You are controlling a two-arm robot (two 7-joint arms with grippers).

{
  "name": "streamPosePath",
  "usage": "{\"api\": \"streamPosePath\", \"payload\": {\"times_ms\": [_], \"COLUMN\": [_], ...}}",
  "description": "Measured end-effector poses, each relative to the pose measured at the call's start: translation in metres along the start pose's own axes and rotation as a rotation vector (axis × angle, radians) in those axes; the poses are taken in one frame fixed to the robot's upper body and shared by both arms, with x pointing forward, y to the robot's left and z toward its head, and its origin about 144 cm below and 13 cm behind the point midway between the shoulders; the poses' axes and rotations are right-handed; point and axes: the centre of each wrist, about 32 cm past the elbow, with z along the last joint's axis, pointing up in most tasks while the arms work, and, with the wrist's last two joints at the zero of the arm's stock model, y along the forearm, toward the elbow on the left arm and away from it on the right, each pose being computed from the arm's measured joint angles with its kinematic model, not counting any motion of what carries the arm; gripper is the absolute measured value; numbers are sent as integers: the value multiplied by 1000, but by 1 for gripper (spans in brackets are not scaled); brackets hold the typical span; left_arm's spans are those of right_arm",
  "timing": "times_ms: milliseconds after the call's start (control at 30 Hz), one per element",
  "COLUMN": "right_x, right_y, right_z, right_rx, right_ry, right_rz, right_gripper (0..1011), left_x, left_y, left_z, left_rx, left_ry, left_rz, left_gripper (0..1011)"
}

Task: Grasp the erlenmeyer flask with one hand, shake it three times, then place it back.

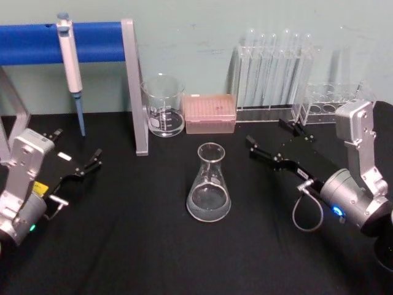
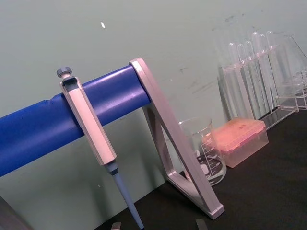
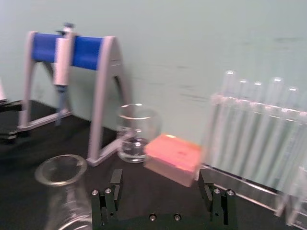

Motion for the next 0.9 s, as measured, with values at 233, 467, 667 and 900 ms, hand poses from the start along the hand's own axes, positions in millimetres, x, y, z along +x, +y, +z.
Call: {"api": "streamPosePath", "payload": {"times_ms": [233, 467, 667, 900], "right_x": [-4, -5, -5, -6], "right_y": [11, 21, 24, 26], "right_z": [-14, -31, -39, -48], "right_rx": [12, -2, -27, -57], "right_ry": [10, 13, 8, 6], "right_rz": [-108, -157, -165, -175], "right_gripper": [1000, 1000, 1000, 1000], "left_x": [0, 0, 0, 0], "left_y": [0, 0, 0, 0], "left_z": [0, 0, 0, 0], "left_rx": [0, 0, 0, 0], "left_ry": [0, 0, 0, 0], "left_rz": [0, 0, 0, 0], "left_gripper": [1001, 1001, 1001, 1001]}}
